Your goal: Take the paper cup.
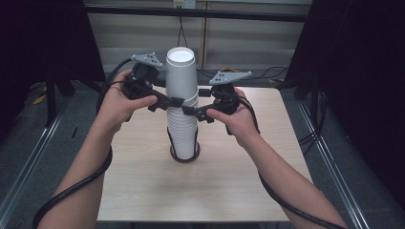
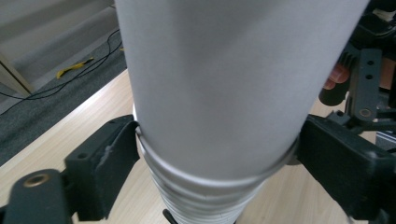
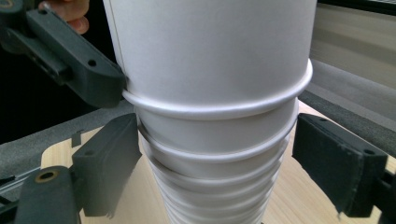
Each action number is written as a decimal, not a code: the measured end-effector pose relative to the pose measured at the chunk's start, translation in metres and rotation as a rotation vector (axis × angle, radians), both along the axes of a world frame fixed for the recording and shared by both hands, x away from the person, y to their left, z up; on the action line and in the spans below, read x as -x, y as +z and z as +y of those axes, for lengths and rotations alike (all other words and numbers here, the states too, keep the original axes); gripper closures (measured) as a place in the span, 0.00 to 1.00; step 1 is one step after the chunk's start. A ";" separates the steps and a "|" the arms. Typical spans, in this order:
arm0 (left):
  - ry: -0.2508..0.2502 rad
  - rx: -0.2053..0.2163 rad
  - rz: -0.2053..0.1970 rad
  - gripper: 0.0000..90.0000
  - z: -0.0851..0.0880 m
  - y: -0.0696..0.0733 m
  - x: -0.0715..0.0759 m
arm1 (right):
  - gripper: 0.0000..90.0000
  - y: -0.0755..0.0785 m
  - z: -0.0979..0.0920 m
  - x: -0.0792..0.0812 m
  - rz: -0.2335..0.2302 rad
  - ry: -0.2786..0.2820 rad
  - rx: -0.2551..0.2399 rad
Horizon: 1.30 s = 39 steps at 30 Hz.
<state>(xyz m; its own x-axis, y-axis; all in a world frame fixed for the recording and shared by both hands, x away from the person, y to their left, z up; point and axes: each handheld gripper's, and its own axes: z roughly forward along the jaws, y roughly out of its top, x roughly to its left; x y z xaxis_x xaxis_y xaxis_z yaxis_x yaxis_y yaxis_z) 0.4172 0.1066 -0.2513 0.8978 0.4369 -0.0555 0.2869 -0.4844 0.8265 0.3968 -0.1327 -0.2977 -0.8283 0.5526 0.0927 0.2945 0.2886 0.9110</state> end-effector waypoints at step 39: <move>0.066 0.039 -0.005 0.07 -0.021 -0.004 -0.006 | 0.17 0.001 0.002 0.002 -0.042 -0.011 0.021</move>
